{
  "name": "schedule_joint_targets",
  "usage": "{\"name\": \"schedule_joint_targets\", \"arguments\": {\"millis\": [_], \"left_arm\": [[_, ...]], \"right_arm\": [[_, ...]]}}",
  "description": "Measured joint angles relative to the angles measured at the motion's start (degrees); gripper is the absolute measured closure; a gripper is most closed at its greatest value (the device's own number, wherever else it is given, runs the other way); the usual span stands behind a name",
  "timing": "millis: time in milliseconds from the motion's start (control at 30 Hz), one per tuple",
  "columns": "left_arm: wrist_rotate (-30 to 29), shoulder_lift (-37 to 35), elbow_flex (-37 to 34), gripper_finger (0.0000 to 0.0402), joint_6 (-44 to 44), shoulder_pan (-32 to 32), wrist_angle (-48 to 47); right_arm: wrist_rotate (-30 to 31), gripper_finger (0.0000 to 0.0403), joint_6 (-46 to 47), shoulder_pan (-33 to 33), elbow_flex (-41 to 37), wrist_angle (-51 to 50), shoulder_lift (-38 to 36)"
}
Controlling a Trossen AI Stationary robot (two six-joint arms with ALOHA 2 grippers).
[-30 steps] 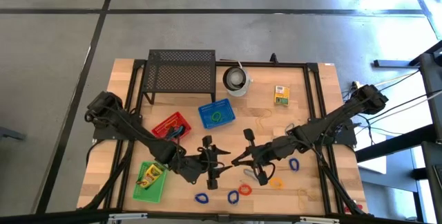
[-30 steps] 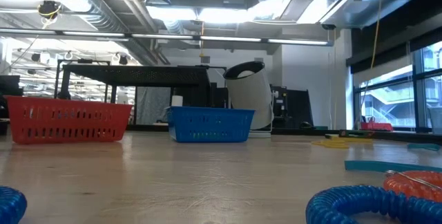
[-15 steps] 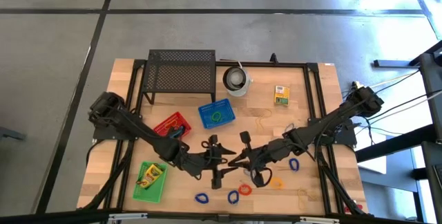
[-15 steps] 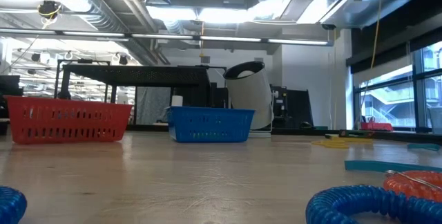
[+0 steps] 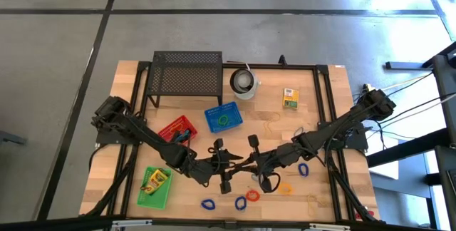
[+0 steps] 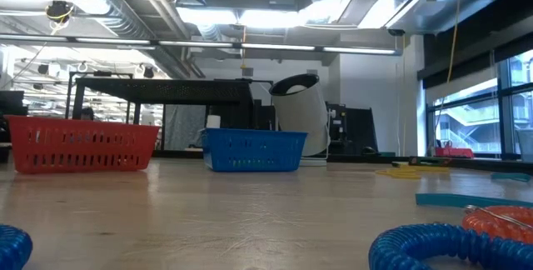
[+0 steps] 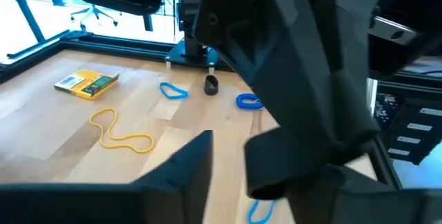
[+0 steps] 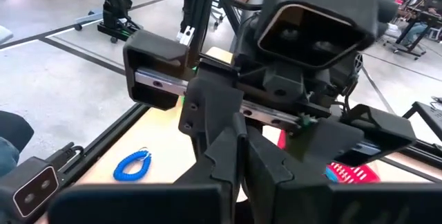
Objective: Pick & Place Office Desk Supplies
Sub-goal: Put the black rubber band into the red bin
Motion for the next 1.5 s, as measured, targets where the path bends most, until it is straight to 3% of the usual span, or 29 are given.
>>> {"name": "schedule_joint_targets", "arguments": {"millis": [300, 500, 767, 900, 1033, 1267, 1500], "left_arm": [[1.4, 0.0, 0.0, 0.0391, 0.0, 0.0, 0.0], [1.4, 0.0, 0.0, 0.0396, 0.0, 0.0, -0.4], [4.0, -1.3, 0.0, 0.0397, -2.0, 1.2, -3.5], [4.0, -4.2, 0.0, 0.0397, -6.2, 2.6, -13.4], [4.0, -7.5, 0.0, 0.0398, -14.5, 4.6, -28.8], [7.1, -10.9, 0.0, 0.0398, -33.4, 7.8, -58.2], [14.8, -11.1, -0.2, 0.0398, -48.8, 9.1, -82.8]], "right_arm": [[0.0, 0.0382, 5.8, -0.4, 0.0, -0.4, 0.0], [-0.4, 0.0351, 10.6, -1.8, 0.0, -2.3, -0.1], [-0.6, 0.0239, 13.9, -2.9, 0.0, -12.1, -5.3], [-0.6, 0.0191, 17.0, -2.8, 0.0, -20.2, -9.7], [-0.4, 0.0168, 21.3, -2.0, 0.0, -27.8, -14.1], [-0.4, 0.0173, 26.6, 0.1, 0.0, -36.8, -17.1], [-0.4, 0.0188, 30.0, 0.9, 0.0, -41.1, -16.8]]}}
